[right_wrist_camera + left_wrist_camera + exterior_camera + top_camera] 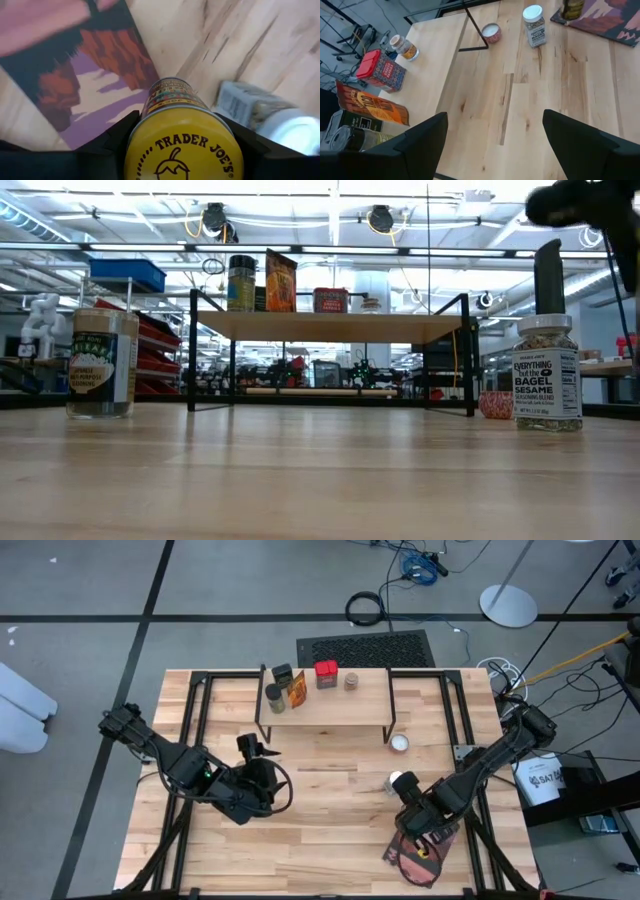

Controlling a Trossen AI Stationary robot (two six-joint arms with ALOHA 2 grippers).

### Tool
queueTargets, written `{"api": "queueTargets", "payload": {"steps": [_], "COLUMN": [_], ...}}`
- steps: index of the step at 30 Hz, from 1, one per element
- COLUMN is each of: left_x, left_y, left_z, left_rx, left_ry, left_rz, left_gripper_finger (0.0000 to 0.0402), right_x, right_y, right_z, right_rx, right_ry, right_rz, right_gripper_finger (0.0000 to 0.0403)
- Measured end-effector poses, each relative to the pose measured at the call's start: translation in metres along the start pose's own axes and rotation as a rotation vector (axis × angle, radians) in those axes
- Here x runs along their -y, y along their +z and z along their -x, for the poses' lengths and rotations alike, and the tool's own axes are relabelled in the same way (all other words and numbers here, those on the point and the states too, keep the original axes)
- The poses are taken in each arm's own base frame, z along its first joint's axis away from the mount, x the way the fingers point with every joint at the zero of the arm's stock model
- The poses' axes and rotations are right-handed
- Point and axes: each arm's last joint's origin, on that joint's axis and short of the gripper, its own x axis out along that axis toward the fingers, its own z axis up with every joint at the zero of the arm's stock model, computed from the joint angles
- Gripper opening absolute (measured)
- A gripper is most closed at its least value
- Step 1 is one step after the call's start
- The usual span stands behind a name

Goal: Shelf spices
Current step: Put the yellow spice bottle on the table

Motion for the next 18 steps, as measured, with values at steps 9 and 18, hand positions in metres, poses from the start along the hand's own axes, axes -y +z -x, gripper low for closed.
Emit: {"api": "queueTargets", "payload": {"steps": [9, 18], "left_x": [0.001, 0.001], "left_y": [0.001, 0.001], "left_z": [0.000, 0.000], "left_rx": [0.010, 0.010], "left_ry": [-0.006, -0.005], "left_rz": [0.007, -0.017], "left_gripper_finger": [0.0337, 0.0337], "right_x": [0.016, 0.043], "right_y": [-0.006, -0.012], "right_z": [-0.036, -0.025], "right_rx": [0.008, 0.068], "right_ry": [-0.007, -0.015], "right_rz": [-0.019, -0.030], "right_gripper_finger": [0.0210, 0.0210]}}
